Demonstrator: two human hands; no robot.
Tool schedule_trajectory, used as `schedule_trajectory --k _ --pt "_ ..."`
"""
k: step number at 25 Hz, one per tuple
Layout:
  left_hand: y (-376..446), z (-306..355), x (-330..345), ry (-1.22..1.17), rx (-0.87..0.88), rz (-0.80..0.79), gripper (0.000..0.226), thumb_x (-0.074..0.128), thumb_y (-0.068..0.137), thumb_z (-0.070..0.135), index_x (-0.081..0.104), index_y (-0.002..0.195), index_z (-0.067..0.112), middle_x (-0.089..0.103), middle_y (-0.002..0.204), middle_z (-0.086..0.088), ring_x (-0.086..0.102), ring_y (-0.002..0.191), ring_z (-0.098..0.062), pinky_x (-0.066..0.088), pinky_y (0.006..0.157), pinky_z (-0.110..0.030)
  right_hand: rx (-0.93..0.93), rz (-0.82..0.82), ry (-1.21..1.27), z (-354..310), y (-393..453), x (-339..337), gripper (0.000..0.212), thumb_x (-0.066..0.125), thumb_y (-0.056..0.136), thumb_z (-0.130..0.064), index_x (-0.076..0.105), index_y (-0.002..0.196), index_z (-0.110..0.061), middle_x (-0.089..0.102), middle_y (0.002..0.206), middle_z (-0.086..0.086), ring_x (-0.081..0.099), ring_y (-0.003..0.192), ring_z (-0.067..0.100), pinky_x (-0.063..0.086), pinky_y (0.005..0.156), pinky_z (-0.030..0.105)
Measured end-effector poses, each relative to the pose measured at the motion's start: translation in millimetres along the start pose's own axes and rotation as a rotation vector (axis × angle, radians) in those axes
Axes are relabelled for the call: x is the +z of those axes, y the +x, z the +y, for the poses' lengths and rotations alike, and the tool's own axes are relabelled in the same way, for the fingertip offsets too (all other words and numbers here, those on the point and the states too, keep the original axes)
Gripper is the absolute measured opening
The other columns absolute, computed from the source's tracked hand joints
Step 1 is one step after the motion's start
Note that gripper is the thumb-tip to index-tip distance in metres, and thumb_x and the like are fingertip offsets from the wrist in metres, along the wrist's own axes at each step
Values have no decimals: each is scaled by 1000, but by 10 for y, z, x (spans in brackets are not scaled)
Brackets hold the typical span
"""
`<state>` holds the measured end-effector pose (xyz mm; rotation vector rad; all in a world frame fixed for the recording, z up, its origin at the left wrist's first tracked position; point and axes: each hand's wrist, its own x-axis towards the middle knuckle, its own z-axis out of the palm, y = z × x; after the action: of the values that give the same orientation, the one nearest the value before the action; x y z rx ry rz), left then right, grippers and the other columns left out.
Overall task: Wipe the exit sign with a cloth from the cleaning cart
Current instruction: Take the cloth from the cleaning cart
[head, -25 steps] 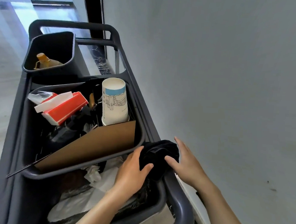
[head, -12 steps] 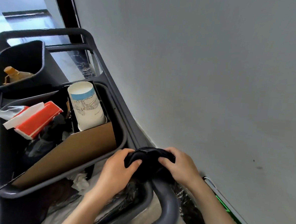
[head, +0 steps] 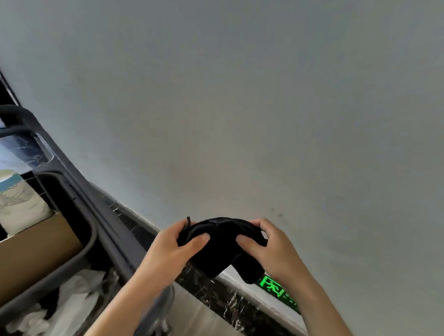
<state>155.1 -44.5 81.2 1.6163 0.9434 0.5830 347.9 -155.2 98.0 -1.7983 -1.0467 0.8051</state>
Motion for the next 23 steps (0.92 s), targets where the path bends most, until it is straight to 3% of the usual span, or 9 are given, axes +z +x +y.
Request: schedule_trajectory --k 3,6,12,15,18,23 --pt "-22 213 454 -40 28 -113 8 72 94 26 72 98 33 79 95 12 74 90 -3 56 72 -17 34 -20 11 125 -405 -460 41 78 70 -38 58 104 -50 67 99 -29 67 92 -2 55 80 23" --pt "-29 349 882 -36 35 -215 13 72 93 25 69 102 34 77 95 17 71 88 3 56 67 -10 35 131 -24 313 -723 -856 39 77 75 -25 63 103 -47 69 99 -26 66 93 -3 54 84 26" --pt "96 533 1526 -105 4 -404 19 72 94 19 70 112 25 78 101 4 74 97 -12 61 87 -32 154 459 110 631 -1073 -1283 27 72 78 -18 71 89 -42 74 87 -18 69 82 0 57 73 25" --pt "242 505 1771 -154 -35 -480 20 71 94 21 70 114 23 78 103 2 74 98 -14 61 88 -34 231 543 207 782 -1058 -1358 25 69 80 -19 71 88 -43 74 86 -17 69 81 1 56 68 24" --pt "371 295 1980 -231 -114 -453 19 71 93 18 70 112 21 79 101 -1 75 95 -15 61 81 -31 287 568 292 1009 -971 -1319 22 67 80 -21 71 89 -40 75 87 -17 69 80 -1 51 68 20" --pt "648 -462 2405 -277 -234 -272 10 71 94 16 71 103 20 78 93 -1 75 86 -13 61 65 -24 394 626 488 1834 -603 -1014 16 68 82 -17 74 87 -32 77 85 -9 72 78 7 52 63 20"
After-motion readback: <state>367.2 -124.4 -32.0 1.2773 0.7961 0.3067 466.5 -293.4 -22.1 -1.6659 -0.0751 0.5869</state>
